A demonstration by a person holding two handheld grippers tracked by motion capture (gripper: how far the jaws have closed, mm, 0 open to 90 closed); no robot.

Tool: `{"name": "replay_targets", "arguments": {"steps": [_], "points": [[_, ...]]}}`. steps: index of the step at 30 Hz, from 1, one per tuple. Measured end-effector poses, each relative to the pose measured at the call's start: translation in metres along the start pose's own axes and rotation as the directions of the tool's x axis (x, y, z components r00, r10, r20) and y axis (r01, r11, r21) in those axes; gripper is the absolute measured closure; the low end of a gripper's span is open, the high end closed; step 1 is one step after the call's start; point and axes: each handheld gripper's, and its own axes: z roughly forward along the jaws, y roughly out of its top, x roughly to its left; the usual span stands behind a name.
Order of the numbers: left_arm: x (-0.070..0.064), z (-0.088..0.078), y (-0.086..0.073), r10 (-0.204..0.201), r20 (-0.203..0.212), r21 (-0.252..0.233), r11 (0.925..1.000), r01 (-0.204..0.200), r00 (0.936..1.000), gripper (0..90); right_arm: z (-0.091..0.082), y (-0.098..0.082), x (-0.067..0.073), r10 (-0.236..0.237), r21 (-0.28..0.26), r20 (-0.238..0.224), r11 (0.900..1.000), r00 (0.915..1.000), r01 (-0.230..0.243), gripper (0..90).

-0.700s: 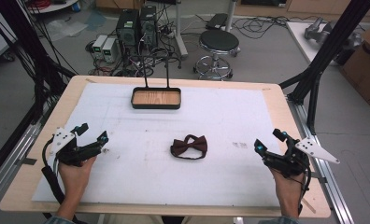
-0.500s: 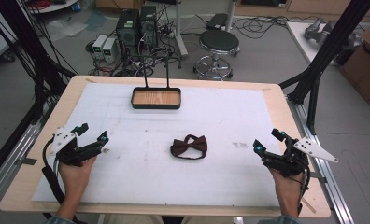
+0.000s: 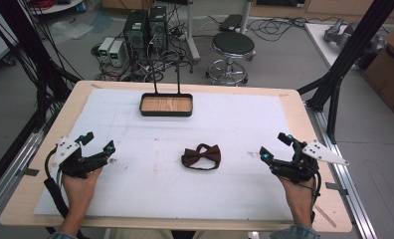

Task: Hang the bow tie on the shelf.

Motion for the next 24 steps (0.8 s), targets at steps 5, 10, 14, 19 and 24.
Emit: {"name": "replay_targets", "arguments": {"steps": [5, 10, 14, 19, 24], "points": [[0.000, 0.002, 0.000, 0.001, 0.004, 0.001, 1.0000, -0.001, 1.0000, 18.8, 0.016, 0.010, 0.003, -0.045, 0.033, -0.028, 0.998, 0.9986, 0.046, 11.5], [0.000, 0.003, 0.000, 0.004, 0.009, 0.005, 1.0000, -0.004, 1.0000, 18.8, 0.036, 0.020, 0.007, -0.082, 0.050, -0.079, 0.995, 0.9935, 0.086, 11.5], [-0.001, 0.004, -0.001, -0.002, 0.012, 0.003, 1.0000, 0.002, 0.9999, 18.8, 0.054, 0.025, 0.009, -0.088, 0.071, -0.134, 0.993, 0.9871, 0.098, 11.9], [-0.001, 0.004, -0.001, -0.003, 0.014, 0.007, 1.0000, 0.003, 0.9999, 18.8, 0.073, 0.030, 0.015, -0.112, 0.088, -0.188, 0.987, 0.9758, 0.131, 14.3], [-0.002, 0.005, -0.001, -0.002, 0.019, 0.010, 0.9999, 0.002, 0.9998, 18.8, 0.096, 0.030, 0.021, -0.130, 0.112, -0.250, 0.980, 0.9596, 0.162, 16.0]]}}
